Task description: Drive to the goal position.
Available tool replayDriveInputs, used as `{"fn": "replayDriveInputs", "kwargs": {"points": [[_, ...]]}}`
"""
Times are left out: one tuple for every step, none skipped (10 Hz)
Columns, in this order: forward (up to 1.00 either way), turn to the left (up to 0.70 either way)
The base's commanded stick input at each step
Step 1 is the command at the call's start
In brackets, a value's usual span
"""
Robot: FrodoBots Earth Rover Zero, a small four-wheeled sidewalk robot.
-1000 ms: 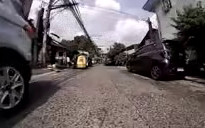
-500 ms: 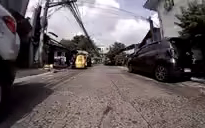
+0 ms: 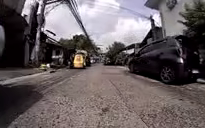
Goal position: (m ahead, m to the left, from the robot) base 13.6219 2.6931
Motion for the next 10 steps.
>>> {"fn": "replayDriveInputs", "kwargs": {"points": [[0.70,0.00],[0.70,0.00],[0.70,0.00],[0.70,0.00],[0.70,0.00],[0.70,0.00],[0.70,0.00],[0.70,0.00],[0.70,0.00],[0.70,0.00]]}}
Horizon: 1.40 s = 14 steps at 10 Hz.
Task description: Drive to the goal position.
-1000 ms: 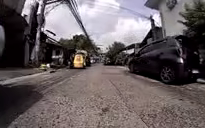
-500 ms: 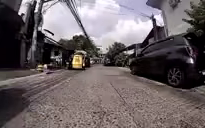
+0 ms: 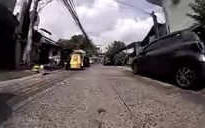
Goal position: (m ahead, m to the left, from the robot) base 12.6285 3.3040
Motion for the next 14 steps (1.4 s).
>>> {"fn": "replayDriveInputs", "kwargs": {"points": [[0.70,0.00],[0.70,0.00],[0.70,0.00],[0.70,0.00],[0.70,0.00],[0.70,0.08],[0.70,0.21],[0.70,0.00],[0.70,0.00],[0.70,0.00],[0.70,0.00],[0.70,0.00],[0.70,0.00],[0.70,0.00]]}}
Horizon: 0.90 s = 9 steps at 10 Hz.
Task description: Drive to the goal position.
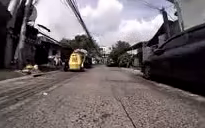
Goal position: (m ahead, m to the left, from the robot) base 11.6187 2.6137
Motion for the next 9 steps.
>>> {"fn": "replayDriveInputs", "kwargs": {"points": [[0.70,0.00],[0.70,0.00],[0.70,0.00],[0.70,0.00],[0.70,0.00],[0.70,0.00],[0.70,0.00],[0.70,0.00],[0.70,0.00]]}}
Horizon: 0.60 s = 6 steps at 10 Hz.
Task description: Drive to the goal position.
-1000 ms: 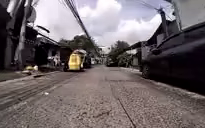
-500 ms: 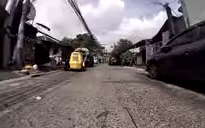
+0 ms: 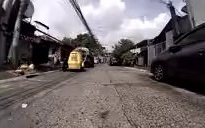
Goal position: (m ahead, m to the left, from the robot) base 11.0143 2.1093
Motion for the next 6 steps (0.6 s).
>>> {"fn": "replayDriveInputs", "kwargs": {"points": [[0.70,0.00],[0.70,0.00],[0.70,0.00],[0.70,0.00],[0.70,0.00],[0.70,0.00]]}}
